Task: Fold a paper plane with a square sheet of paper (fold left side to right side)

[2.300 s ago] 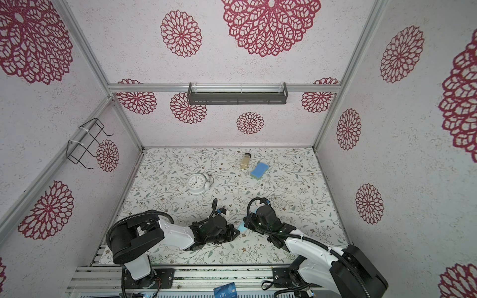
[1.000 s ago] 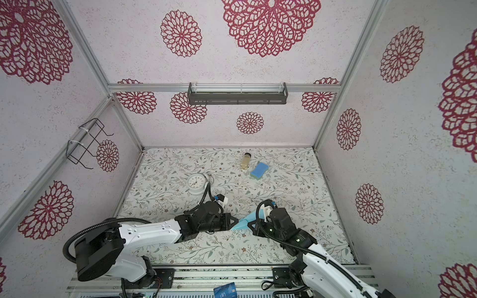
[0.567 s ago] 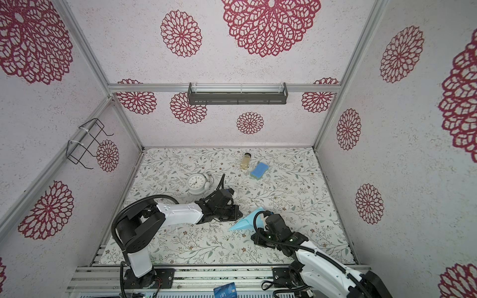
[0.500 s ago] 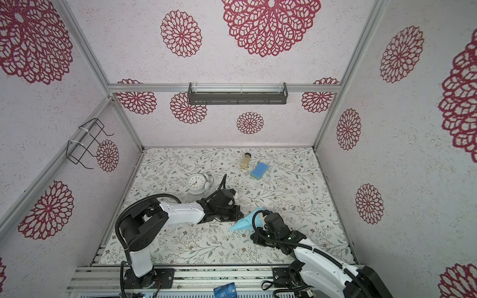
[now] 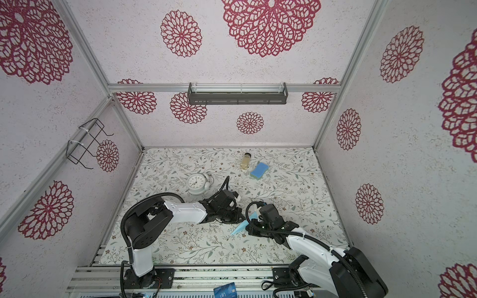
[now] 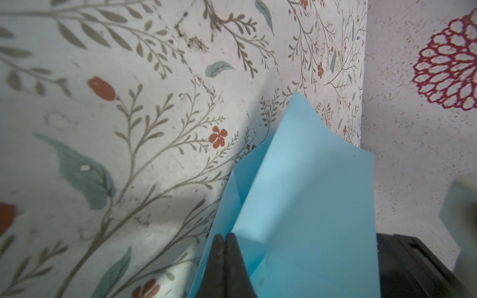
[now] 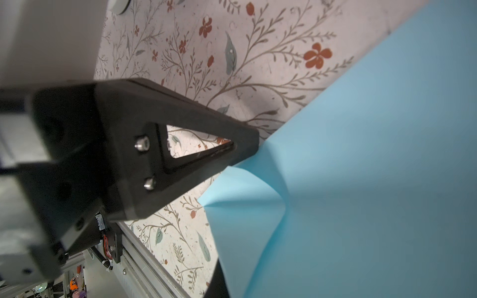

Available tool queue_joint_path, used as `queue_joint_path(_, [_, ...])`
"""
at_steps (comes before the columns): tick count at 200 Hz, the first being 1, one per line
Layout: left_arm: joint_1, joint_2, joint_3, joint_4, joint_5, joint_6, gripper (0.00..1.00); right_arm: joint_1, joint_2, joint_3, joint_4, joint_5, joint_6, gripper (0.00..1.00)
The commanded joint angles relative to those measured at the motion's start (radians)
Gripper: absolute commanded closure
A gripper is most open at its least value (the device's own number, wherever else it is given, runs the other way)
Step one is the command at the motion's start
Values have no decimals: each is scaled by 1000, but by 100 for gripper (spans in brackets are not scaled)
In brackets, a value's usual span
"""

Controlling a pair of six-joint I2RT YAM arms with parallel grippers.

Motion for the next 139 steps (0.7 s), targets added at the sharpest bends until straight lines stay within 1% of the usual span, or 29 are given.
queue_joint_path(1, [-5, 13, -12, 22, 16, -7, 100, -8, -3, 14, 33, -8, -19, 100])
queue_joint_path(33, [-8, 14, -14, 23, 20, -6, 100, -11, -13, 13, 57, -19, -1, 100])
queue_joint_path(81, [-10, 14, -27, 34, 14, -12, 100, -15, -32, 8, 58, -3, 15, 100])
queue_joint_path(139, [-10, 13, -37, 45, 19, -16, 100, -25, 22, -31, 102, 17, 25, 100])
